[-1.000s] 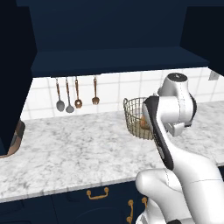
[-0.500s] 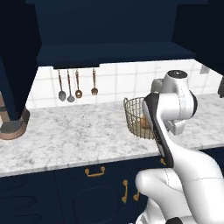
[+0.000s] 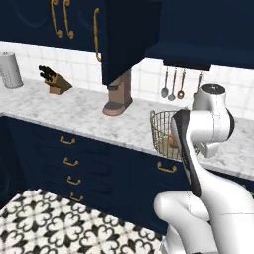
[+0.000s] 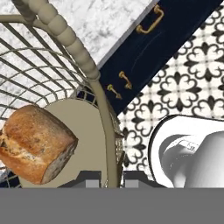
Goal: Open the cabinet, pick up the bread from the cabinet and place it in the basket. Then move the basket to the dining counter.
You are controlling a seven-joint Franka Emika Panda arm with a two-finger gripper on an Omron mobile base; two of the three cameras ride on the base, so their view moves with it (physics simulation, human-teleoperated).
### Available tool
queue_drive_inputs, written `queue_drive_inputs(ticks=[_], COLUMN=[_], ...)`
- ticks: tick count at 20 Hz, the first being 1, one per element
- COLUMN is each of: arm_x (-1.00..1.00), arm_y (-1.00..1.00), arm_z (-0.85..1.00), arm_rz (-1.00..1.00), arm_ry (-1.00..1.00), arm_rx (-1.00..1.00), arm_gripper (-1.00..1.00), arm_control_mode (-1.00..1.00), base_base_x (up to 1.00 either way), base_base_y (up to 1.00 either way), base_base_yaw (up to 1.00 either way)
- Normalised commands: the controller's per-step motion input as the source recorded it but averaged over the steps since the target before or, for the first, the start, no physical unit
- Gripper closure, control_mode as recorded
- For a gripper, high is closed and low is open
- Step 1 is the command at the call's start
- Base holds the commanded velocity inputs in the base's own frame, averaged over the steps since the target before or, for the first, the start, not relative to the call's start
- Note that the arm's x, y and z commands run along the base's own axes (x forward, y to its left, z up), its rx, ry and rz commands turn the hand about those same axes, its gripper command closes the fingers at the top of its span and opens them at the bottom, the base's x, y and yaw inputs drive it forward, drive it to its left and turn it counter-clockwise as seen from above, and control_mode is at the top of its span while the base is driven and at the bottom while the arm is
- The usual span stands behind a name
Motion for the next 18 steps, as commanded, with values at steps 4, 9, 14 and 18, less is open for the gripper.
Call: queue_drive_inputs(ticks=[4,9,14,18], arm_x=[0.0,0.0,0.0,0.0], arm_y=[0.0,0.0,0.0,0.0], arm_z=[0.0,0.0,0.0,0.0], arm_rz=[0.0,0.0,0.0,0.0], arm_ry=[0.0,0.0,0.0,0.0], arm_rx=[0.0,0.0,0.0,0.0], arm_gripper=[1.0,1.0,1.0,1.0], arm_control_mode=[1.0,1.0,1.0,1.0], base_base_x=[-0.09,-0.08,-0.07,-0.07], base_base_y=[0.0,0.0,0.0,0.0], base_base_yaw=[1.0,1.0,1.0,1.0])
